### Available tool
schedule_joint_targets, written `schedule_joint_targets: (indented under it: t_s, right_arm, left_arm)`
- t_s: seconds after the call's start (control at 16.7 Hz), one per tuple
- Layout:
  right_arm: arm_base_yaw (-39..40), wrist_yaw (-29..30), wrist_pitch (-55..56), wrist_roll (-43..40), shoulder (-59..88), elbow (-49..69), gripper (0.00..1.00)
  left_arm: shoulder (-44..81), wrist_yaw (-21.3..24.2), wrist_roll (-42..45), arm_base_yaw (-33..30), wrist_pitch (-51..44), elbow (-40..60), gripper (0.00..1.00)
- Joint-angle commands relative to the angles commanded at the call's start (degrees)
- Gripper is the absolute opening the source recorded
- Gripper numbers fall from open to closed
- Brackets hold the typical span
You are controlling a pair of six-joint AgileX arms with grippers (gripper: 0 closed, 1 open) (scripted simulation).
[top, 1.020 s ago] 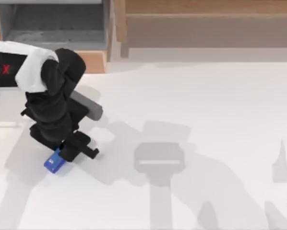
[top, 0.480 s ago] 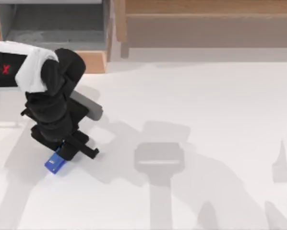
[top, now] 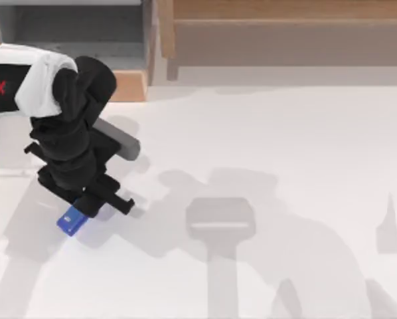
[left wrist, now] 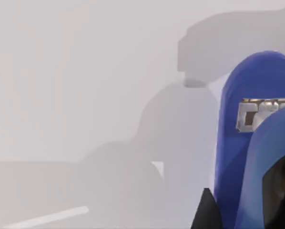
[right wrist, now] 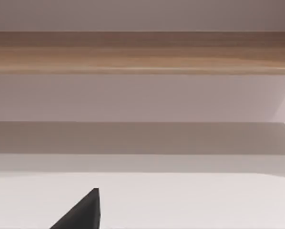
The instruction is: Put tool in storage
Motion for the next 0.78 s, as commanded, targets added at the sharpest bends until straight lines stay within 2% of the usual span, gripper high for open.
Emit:
schedule_joint_targets:
  t_s: [0.48,0.78]
  right_arm:
    - [0.0,0.0,0.0,0.0,0.0,0.0,1.0]
    - [0.0,0.0,0.0,0.0,0.0,0.0,1.0]
  left_arm:
    - [-0.92,-0.13,0.11,0.24,-1.16,1.37,0.0]
    - [-3.12,-2.36,1.64,4.7,-0.46,12.9,0.0]
